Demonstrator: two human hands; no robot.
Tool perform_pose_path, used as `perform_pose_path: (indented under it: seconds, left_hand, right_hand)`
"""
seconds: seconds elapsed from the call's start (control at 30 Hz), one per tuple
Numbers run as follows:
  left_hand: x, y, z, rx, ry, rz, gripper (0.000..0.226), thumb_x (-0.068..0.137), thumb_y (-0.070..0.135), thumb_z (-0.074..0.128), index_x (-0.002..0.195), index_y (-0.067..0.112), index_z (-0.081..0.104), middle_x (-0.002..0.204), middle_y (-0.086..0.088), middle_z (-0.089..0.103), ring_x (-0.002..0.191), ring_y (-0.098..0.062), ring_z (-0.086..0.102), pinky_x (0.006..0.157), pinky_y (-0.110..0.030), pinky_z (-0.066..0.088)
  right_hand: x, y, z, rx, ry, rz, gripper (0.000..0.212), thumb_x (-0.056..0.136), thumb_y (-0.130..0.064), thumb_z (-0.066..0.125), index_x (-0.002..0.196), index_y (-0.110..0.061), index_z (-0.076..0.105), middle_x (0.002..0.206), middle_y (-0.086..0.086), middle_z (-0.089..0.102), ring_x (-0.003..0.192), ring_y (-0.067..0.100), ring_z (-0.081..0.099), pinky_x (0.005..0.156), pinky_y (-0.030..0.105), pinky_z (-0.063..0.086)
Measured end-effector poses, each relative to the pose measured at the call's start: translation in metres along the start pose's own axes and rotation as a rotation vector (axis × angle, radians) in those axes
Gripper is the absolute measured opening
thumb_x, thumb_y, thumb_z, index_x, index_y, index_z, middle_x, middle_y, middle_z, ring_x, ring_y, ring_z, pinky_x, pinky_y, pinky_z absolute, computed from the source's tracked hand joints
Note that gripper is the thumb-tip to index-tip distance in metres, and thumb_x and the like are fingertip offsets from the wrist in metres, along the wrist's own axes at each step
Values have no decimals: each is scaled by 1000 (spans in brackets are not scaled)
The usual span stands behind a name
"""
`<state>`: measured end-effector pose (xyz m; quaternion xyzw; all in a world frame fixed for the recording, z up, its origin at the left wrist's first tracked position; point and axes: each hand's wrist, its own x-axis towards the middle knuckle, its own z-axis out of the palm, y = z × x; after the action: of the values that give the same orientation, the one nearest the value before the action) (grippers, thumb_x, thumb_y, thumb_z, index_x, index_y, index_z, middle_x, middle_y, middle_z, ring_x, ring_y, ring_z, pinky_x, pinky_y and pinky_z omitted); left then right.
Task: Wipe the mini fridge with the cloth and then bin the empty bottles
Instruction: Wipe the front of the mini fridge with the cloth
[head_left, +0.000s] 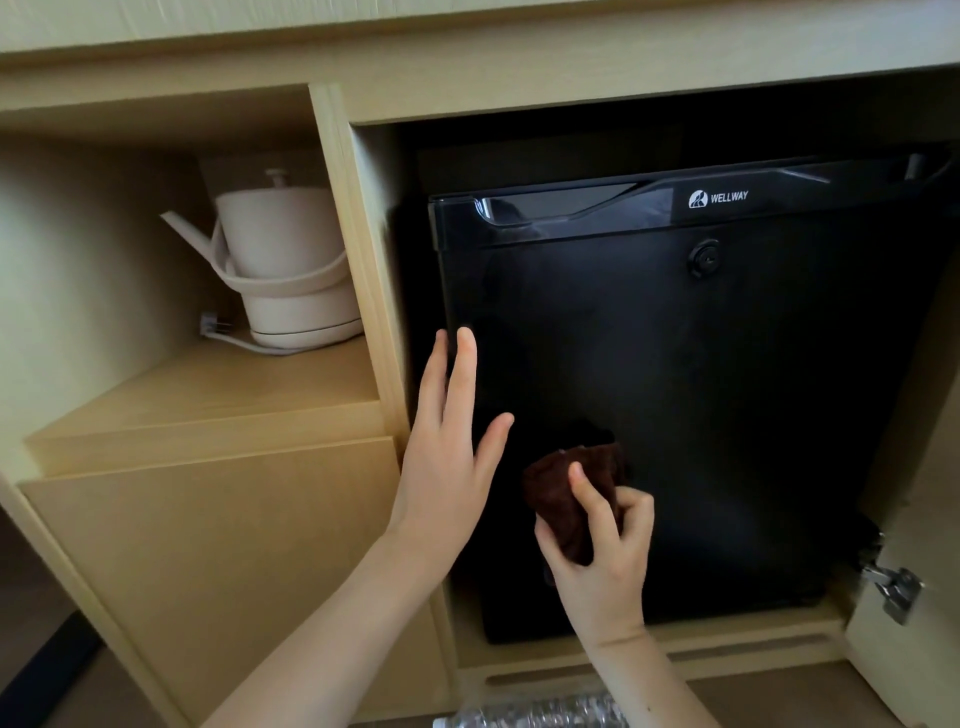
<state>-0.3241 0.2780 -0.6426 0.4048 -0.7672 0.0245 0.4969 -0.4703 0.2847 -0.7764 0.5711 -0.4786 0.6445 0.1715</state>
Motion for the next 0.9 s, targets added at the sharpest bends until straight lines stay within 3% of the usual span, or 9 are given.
perform_pose_path:
  seconds: [0.13, 0.23, 0.37, 0.5, 0.57, 0.63, 0.7, 0.77, 0.9]
  left_hand:
    - [-1, -2, 4, 1, 27, 1, 78, 99, 26, 56, 158, 25, 6, 165, -6, 13, 138, 24, -8, 103, 7, 5]
    - [-3, -2, 8, -10, 49, -5, 77, 99, 23, 57, 159, 22, 8, 165, -8, 14, 137, 25, -8, 103, 8, 6]
    - [-4, 1, 10, -23, 51, -25, 77, 99, 22, 56, 159, 22, 7, 165, -8, 13, 136, 25, -8, 102, 8, 7]
    - [-8, 6, 9, -11, 37, -39, 77, 99, 21, 56, 159, 21, 8, 165, -8, 12, 132, 30, -8, 99, 10, 7]
    - [-13, 10, 6, -10, 16, -39, 77, 99, 21, 57, 159, 22, 10, 166, -8, 10, 133, 28, -6, 98, 11, 7]
    - [-22, 14, 2, 5, -6, -38, 72, 98, 23, 57, 157, 25, 15, 166, -5, 10, 141, 14, 4, 101, 9, 10]
    - [-32, 16, -3, 30, -17, -40, 63, 98, 23, 57, 154, 22, 29, 164, -4, 15, 144, 0, 15, 106, 3, 15]
    - [-42, 17, -7, 88, -19, -24, 51, 98, 21, 54, 147, 14, 42, 156, -7, 31, 141, -8, 30, 108, -2, 21]
    - [-67, 18, -10, 210, -130, 50, 38, 99, 21, 47, 132, 7, 57, 122, -5, 63, 116, -17, 54, 99, -18, 37]
  right_hand:
    - [-32, 13, 1, -16, -41, 22, 70, 80, -30, 72, 143, -33, 43, 107, 2, 39, 92, 20, 47, 94, 14, 38]
    - [-60, 28, -1, -83, -130, -19, 90, 66, -17, 89, 143, -30, 44, 107, 2, 38, 94, 17, 43, 93, 17, 38]
    - [-91, 42, -14, -152, -367, -116, 109, 57, -15, 94, 147, -34, 35, 105, 1, 38, 95, 18, 40, 82, 32, 51]
    - [-114, 39, -30, -161, -543, -79, 105, 64, -18, 92, 148, -37, 31, 110, 0, 37, 97, 20, 46, 78, 44, 58]
    - [-117, 26, -35, -70, -523, 49, 93, 70, -19, 88, 145, -39, 37, 108, -4, 38, 97, 16, 51, 84, 36, 57]
    - [-113, 6, -37, 73, -409, 233, 75, 76, -19, 84, 138, -42, 47, 108, -9, 41, 98, 11, 55, 90, 19, 51]
    - [-100, -14, -38, 145, -233, 396, 63, 79, -19, 83, 129, -42, 54, 108, -10, 44, 101, 4, 56, 85, 5, 45]
    - [-81, -27, -41, 196, -117, 541, 57, 79, -20, 82, 123, -44, 55, 108, -10, 47, 102, -2, 56, 80, 2, 44]
    - [-51, -30, -57, 277, -108, 683, 49, 80, -22, 81, 120, -42, 62, 107, -10, 49, 99, -3, 57, 75, 4, 46]
